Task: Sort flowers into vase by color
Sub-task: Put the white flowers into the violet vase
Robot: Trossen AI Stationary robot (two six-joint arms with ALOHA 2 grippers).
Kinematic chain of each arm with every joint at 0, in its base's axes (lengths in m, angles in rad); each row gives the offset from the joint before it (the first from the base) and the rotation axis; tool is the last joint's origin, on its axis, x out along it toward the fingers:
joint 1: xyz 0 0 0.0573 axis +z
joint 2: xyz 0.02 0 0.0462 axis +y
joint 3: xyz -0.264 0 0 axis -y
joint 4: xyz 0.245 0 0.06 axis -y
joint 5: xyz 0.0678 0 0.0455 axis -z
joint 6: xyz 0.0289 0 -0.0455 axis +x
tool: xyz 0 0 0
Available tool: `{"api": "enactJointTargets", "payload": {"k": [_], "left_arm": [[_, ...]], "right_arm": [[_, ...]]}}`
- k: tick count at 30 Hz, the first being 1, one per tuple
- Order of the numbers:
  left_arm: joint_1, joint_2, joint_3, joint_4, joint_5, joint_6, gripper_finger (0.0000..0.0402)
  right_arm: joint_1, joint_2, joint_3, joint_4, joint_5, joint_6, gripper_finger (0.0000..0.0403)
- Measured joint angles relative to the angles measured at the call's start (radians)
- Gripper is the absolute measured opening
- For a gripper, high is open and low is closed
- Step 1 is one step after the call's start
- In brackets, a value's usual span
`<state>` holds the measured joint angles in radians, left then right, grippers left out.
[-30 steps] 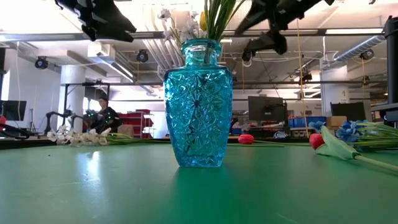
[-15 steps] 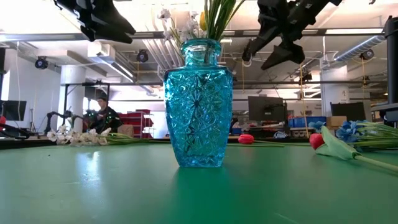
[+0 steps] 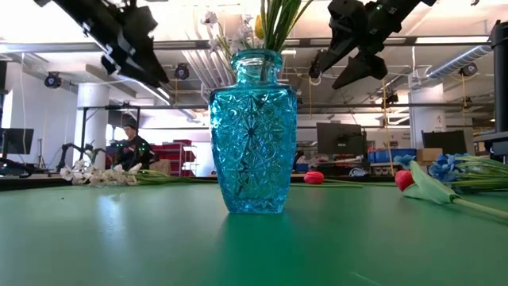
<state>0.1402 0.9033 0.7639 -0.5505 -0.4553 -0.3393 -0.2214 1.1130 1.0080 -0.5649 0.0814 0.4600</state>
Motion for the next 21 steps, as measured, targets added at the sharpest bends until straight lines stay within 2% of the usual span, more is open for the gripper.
{"api": "enactJointTargets", "payload": {"k": [5,11,16,21], "left_arm": [[0.214,0.044,0.002,0.001,0.192,0.137,0.0172],[0.424,0.115,0.002,0.016,0.313,0.257,0.0171],[0.524,0.206,0.002,0.04,0.425,0.366,0.0171],[0.58,0.318,0.013,0.041,0.43,0.408,0.0171]], "right_arm": [[0.0,0.0,0.0,0.001,0.0,-0.009,0.0288],[0.0,0.0,0.0,0.001,0.0,-0.015,0.0288],[0.0,0.0,0.0,0.002,0.0,-0.019,0.0288],[0.0,0.0,0.0,0.007,0.0,-0.019,0.0288]]}}
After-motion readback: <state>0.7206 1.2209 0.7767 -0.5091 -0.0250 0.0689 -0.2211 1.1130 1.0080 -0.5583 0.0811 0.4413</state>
